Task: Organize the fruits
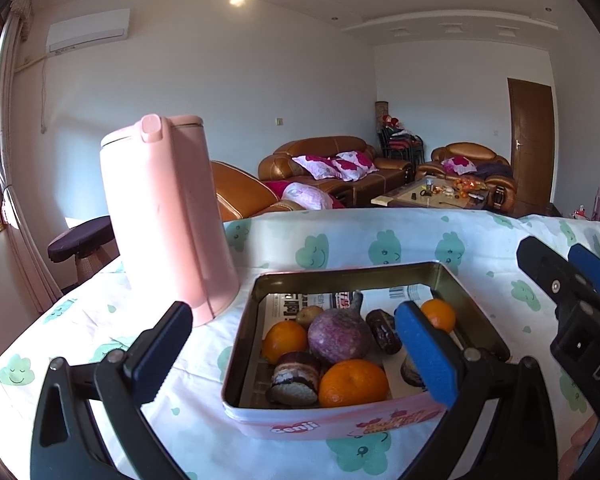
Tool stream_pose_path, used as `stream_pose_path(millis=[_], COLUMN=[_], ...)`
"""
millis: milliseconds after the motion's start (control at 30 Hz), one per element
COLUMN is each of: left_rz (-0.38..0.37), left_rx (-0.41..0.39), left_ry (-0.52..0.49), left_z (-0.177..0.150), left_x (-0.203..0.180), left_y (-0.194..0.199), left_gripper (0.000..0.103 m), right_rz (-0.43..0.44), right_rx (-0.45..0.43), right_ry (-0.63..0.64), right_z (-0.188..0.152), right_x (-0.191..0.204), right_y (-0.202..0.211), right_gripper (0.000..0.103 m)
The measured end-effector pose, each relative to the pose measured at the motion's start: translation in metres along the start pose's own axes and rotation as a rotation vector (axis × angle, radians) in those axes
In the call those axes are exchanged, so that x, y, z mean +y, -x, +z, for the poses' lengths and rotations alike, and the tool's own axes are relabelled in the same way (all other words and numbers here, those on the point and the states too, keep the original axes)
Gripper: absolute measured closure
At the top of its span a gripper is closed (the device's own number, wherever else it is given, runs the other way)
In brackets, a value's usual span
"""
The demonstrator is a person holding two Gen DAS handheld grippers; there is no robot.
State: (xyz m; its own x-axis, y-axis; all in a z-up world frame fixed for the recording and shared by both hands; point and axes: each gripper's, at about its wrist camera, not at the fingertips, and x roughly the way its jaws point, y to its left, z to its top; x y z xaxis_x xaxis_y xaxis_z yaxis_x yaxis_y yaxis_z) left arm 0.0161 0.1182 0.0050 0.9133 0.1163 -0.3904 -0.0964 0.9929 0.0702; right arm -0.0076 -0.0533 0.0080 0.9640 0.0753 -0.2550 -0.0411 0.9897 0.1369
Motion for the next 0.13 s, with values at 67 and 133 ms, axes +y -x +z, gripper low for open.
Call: stream_pose_path(millis=[67,133], left_rz=[-0.002,0.000], left_rx=[0.001,0.001], left_ry=[0.001,-0.001], left_z=[-0.0001,-0.0001], left_x=[-0.0005,-0.0005], left_y=[0.0000,0.0000], left_gripper=[0.000,0.000], right_rz=[-0.001,-0.002], right_rx=[-0.001,0.000], right_ry=[0.002,0.000], right_z=[-0.0005,-0.0005], right_x=[-0.0003,-0.0002], right_y=[0.0008,0.0007], right_gripper=[0.031,0.031])
